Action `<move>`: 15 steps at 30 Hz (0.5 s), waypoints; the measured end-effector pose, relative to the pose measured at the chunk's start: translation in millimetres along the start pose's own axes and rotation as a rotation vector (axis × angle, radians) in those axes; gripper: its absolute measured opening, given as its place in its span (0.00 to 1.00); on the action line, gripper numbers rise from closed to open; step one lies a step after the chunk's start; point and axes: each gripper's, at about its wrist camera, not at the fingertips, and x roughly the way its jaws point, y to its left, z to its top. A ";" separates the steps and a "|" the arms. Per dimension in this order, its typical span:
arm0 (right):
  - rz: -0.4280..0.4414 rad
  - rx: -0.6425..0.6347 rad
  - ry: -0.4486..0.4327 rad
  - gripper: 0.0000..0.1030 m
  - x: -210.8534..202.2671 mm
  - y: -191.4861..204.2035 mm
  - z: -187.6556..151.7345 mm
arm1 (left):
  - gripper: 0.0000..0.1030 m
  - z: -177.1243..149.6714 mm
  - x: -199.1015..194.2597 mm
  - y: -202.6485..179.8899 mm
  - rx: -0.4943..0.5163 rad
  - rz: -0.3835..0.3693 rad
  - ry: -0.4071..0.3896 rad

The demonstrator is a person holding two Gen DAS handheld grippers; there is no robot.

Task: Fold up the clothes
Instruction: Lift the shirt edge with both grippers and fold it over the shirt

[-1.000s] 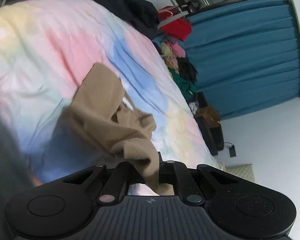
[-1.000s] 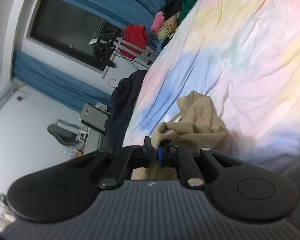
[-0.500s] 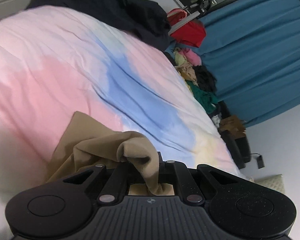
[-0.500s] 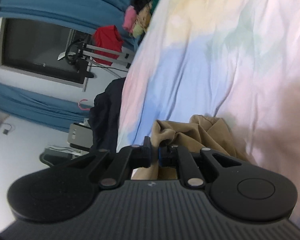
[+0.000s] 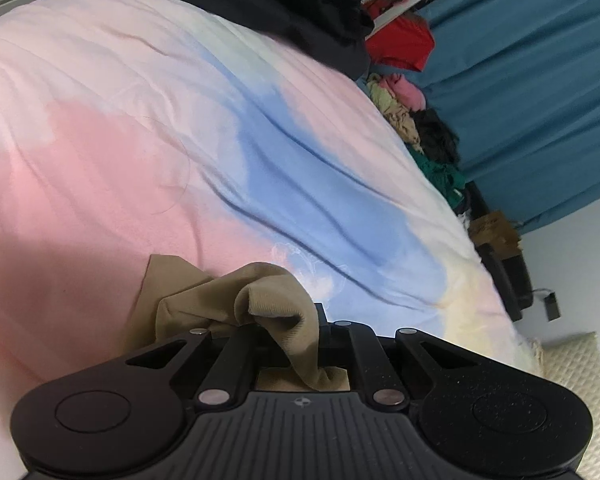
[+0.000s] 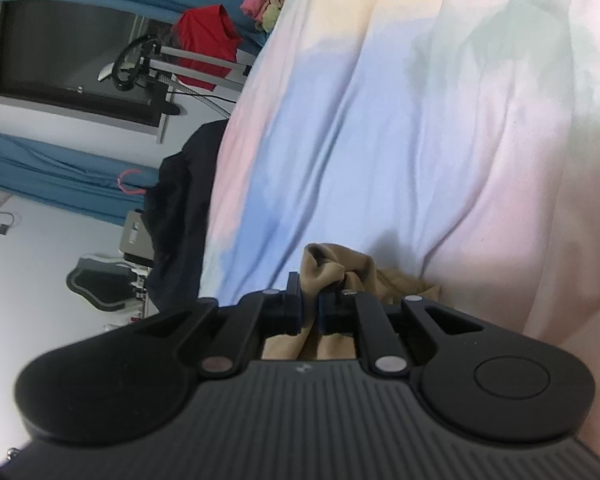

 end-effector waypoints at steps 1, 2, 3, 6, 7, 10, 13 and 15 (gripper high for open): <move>0.005 0.008 -0.001 0.11 0.3 -1.7 0.1 | 0.08 0.0 -0.5 -0.8 0.004 -0.001 0.001; 0.009 0.015 -0.001 0.12 0.5 -3.0 0.0 | 0.08 0.0 -1.1 -1.6 0.008 -0.002 0.002; 0.012 0.015 -0.002 0.12 -0.3 -2.2 -0.4 | 0.08 -0.8 -3.4 -2.8 0.015 -0.006 -0.001; 0.019 -0.037 -0.010 0.21 -8.4 8.1 -3.8 | 0.16 -5.2 -13.6 -9.9 0.051 -0.018 -0.018; 0.038 -0.057 -0.014 0.30 -12.5 12.3 -5.8 | 0.29 -6.9 -17.7 -13.4 0.069 -0.028 -0.025; 0.154 -0.118 -0.025 0.88 -23.8 27.4 -13.1 | 0.69 -13.0 -32.9 -29.7 0.150 -0.050 -0.059; 0.217 -0.248 -0.025 0.88 -34.7 48.8 -24.7 | 0.88 -22.3 -43.6 -45.4 0.240 -0.061 -0.094; 0.216 -0.352 -0.042 0.86 -40.1 62.1 -33.8 | 0.88 -30.2 -45.2 -55.1 0.333 -0.029 -0.114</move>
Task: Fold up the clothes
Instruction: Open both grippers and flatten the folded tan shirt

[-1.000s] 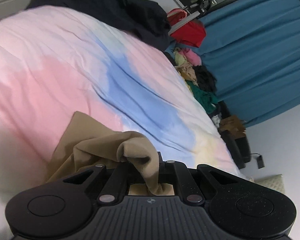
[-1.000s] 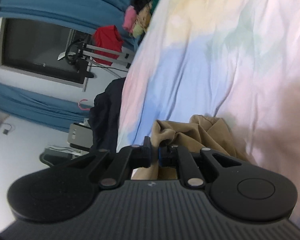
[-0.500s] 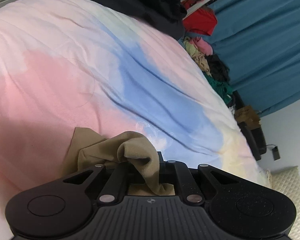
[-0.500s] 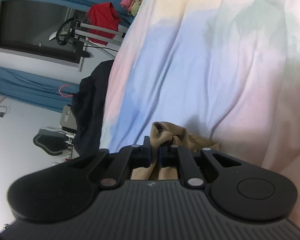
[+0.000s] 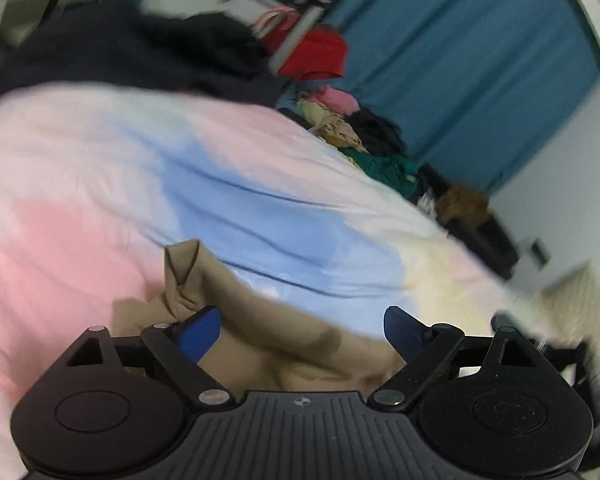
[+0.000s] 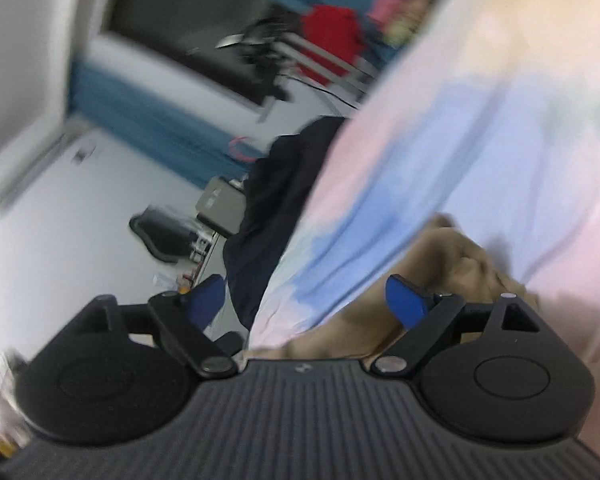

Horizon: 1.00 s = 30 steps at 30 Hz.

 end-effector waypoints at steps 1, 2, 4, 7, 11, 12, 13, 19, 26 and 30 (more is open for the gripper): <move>-0.033 -0.050 0.007 0.86 1.1 6.3 -1.5 | 0.89 -3.0 0.1 -5.2 0.050 0.023 -0.010; -0.065 -0.096 0.023 0.74 4.1 10.4 -2.3 | 0.90 -6.4 2.1 -7.3 0.080 0.039 -0.012; -0.152 -0.211 0.068 0.58 15.6 15.2 -5.0 | 0.90 -10.8 12.0 -8.3 0.119 0.082 0.009; -0.291 -0.352 0.120 0.36 37.8 11.2 -9.4 | 0.90 -15.1 29.5 -7.4 0.175 0.149 0.033; -0.412 -0.469 0.156 0.31 67.1 -1.2 -13.0 | 0.90 -20.9 48.1 -7.5 0.257 0.206 0.044; -0.426 -0.483 0.160 0.31 72.1 -3.6 -15.1 | 0.90 -23.2 51.9 -7.9 0.276 0.221 0.043; -0.434 -0.498 0.165 0.31 76.2 -5.2 -16.8 | 0.90 -25.3 54.6 -7.7 0.294 0.235 0.047; -0.439 -0.558 0.154 0.32 69.9 3.4 -26.4 | 0.90 -38.7 54.5 -17.4 0.380 0.256 0.054; -0.435 -0.546 0.107 0.33 30.1 27.7 -38.1 | 0.90 -56.5 10.6 -31.0 0.396 0.216 0.029; -0.424 -0.543 0.107 0.33 5.0 39.2 -52.7 | 0.90 -74.2 -7.9 -40.3 0.407 0.225 0.042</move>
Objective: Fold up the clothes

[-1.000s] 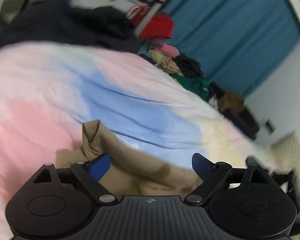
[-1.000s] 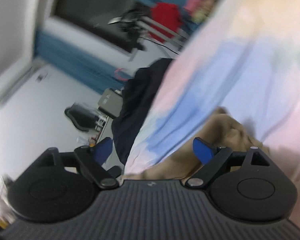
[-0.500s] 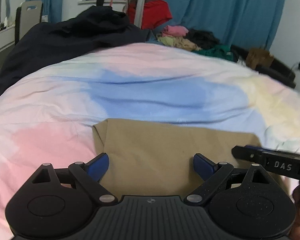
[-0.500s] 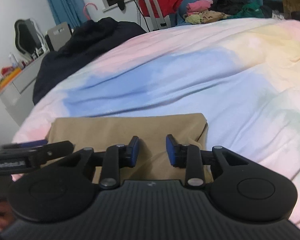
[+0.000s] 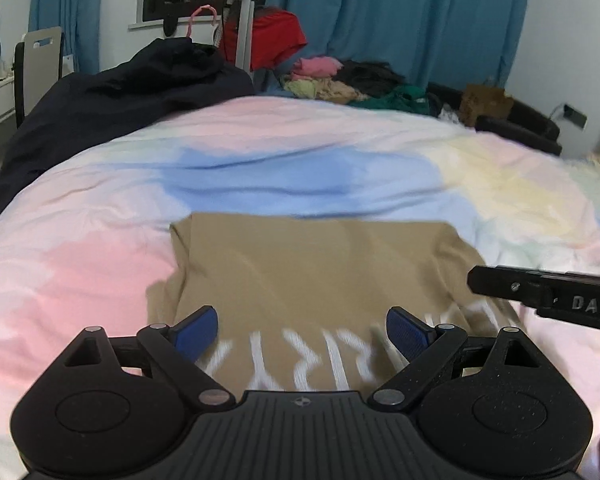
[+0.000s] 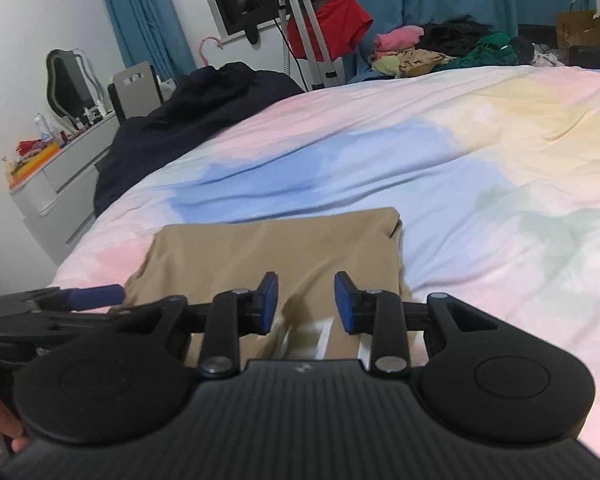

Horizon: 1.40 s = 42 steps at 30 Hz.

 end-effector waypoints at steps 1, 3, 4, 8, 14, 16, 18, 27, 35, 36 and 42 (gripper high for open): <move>0.003 0.001 0.008 0.33 -4.2 1.7 -4.1 | 0.90 -3.7 -2.6 -3.2 0.009 0.007 0.007; 0.016 0.022 0.049 0.34 -3.4 1.3 -14.0 | 0.90 -10.4 2.6 -5.8 0.018 0.017 0.040; 0.015 0.035 0.072 0.33 0.7 -0.1 -18.9 | 0.90 -13.6 6.7 -5.5 0.015 0.021 0.056; -0.005 0.053 0.145 0.31 24.2 -5.7 -32.8 | 0.91 -19.7 19.3 -5.8 0.024 0.032 0.085; 0.007 0.107 0.143 0.31 25.7 -10.1 -34.1 | 0.91 -21.9 -6.9 -4.6 0.006 0.021 0.088; 0.011 0.115 0.142 0.31 24.1 -10.7 -33.7 | 0.91 -24.0 -25.0 -3.6 -0.034 -0.026 0.100; 0.011 0.117 0.144 0.31 24.2 -10.7 -33.2 | 0.91 -32.0 -40.6 -1.2 -0.093 -0.119 0.141; 0.031 0.150 0.149 0.32 23.6 -17.0 -32.5 | 0.90 -69.9 -28.0 29.4 -0.468 -0.321 0.294; 0.057 0.207 0.150 0.32 23.4 -26.3 -31.7 | 0.80 -73.7 -20.7 64.3 -0.779 -0.386 0.134; 0.058 0.212 0.151 0.32 23.5 -26.9 -31.5 | 0.80 -73.4 -24.5 64.5 -0.781 -0.402 0.108; 0.053 0.237 0.146 0.32 21.3 -26.8 -29.7 | 0.72 -83.2 -12.7 54.3 -0.703 -0.229 0.217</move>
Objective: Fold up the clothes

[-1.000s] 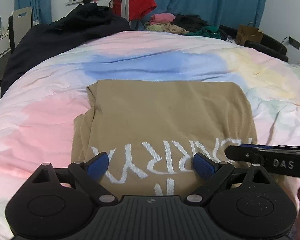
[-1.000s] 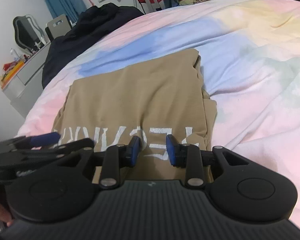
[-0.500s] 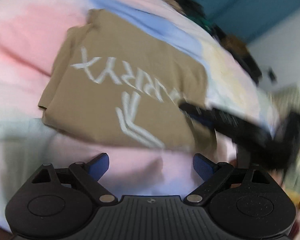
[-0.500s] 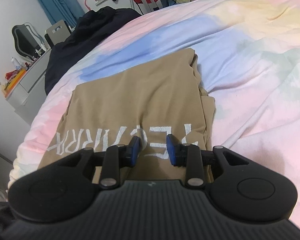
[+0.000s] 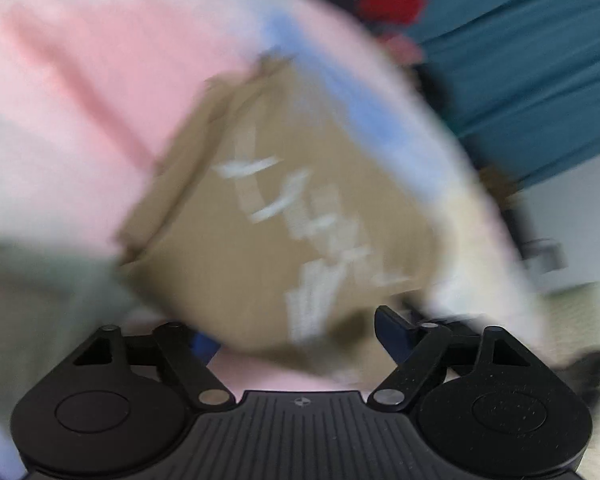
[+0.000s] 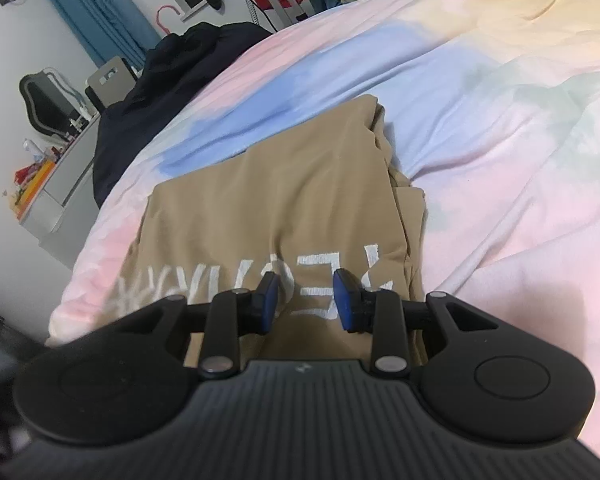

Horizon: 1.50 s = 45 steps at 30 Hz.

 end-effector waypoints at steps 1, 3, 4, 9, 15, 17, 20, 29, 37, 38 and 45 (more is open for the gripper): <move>-0.001 0.005 -0.001 0.33 -3.4 0.6 -0.2 | 0.72 -1.9 -0.4 6.0 -0.036 -0.019 -0.014; 0.011 0.017 -0.002 0.43 -11.7 2.5 -1.6 | 0.70 -0.8 -5.6 10.0 -0.088 -0.037 -0.029; 0.021 0.024 -0.003 0.50 -16.0 3.4 -2.4 | 0.68 -1.0 -9.0 12.7 -0.118 -0.049 -0.040; 0.218 0.123 -0.016 0.85 -40.7 4.6 -6.5 | 0.50 -0.3 -19.4 22.2 -0.182 -0.072 -0.087; 0.458 0.359 0.128 0.86 -34.1 -0.1 -23.0 | 0.47 6.5 -35.7 16.7 -0.141 -0.146 -0.147; 0.524 0.459 0.214 0.86 -20.5 -2.3 -32.2 | 0.47 7.4 -31.3 15.2 -0.128 -0.118 -0.137; 0.521 0.598 0.291 0.86 0.8 -10.6 -49.1 | 0.48 9.5 -20.8 18.6 -0.142 -0.084 -0.106; 0.502 0.702 0.278 0.85 22.6 -23.8 -62.6 | 0.35 17.8 -10.5 19.5 -0.164 -0.109 -0.118; 0.539 0.808 0.134 0.85 18.5 -38.7 -66.1 | 0.19 20.3 -20.0 15.5 -0.178 -0.215 -0.161; 0.548 0.818 0.120 0.85 18.3 -38.5 -66.6 | 0.18 21.3 -21.0 14.0 -0.175 -0.227 -0.168; 0.499 0.832 0.079 0.83 24.8 -43.6 -63.8 | 0.15 23.7 -25.3 10.9 -0.166 -0.273 -0.199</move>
